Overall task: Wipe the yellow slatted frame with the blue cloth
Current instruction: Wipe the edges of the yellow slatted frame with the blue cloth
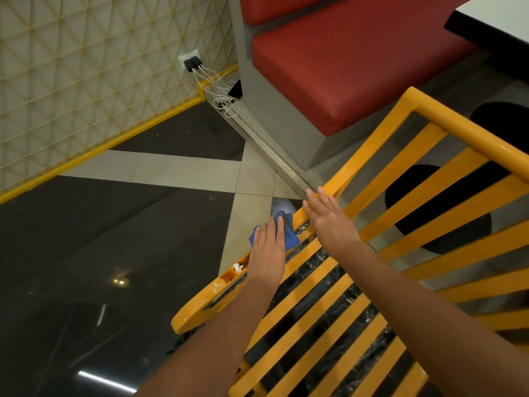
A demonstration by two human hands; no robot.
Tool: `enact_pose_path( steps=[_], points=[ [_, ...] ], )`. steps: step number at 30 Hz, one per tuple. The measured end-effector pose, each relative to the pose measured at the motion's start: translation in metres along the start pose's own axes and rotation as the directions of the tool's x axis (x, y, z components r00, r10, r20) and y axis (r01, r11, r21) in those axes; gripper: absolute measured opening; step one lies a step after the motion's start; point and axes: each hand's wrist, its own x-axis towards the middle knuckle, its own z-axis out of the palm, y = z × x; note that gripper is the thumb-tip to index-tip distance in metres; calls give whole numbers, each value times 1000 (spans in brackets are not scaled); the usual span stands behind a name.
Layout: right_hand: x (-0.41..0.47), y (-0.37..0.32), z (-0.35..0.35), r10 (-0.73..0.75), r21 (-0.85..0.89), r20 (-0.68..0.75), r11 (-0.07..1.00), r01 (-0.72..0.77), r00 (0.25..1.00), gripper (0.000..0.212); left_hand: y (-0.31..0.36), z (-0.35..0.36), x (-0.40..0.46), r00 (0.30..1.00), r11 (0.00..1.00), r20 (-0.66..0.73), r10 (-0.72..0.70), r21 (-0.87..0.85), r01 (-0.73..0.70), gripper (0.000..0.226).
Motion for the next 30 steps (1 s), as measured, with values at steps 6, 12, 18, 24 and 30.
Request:
enact_pose_path(
  steps=[6, 12, 18, 24, 30],
  points=[
    [-11, -2, -7, 13, -7, 64, 1000, -13, 998, 64, 7, -3, -2, 1000, 999, 22, 8, -31, -7, 79],
    [-11, -12, -9, 27, -38, 110, 999, -23, 994, 65, -10, -2, -25, 998, 998, 64, -16, 69, 11, 77],
    [-16, -21, -7, 34, -10, 142, 999, -33, 989, 65, 5, -1, -8, 999, 999, 29, -28, -35, 29, 77],
    [-18, -25, -11, 65, -11, 158, 998, -64, 985, 67, -14, -2, -31, 996, 1000, 91, -11, 24, 9, 80],
    [-16, -22, -16, 69, -18, 202, 998, -67, 977, 69, 9, -3, -5, 999, 999, 45, 10, 47, -13, 76]
  ],
)
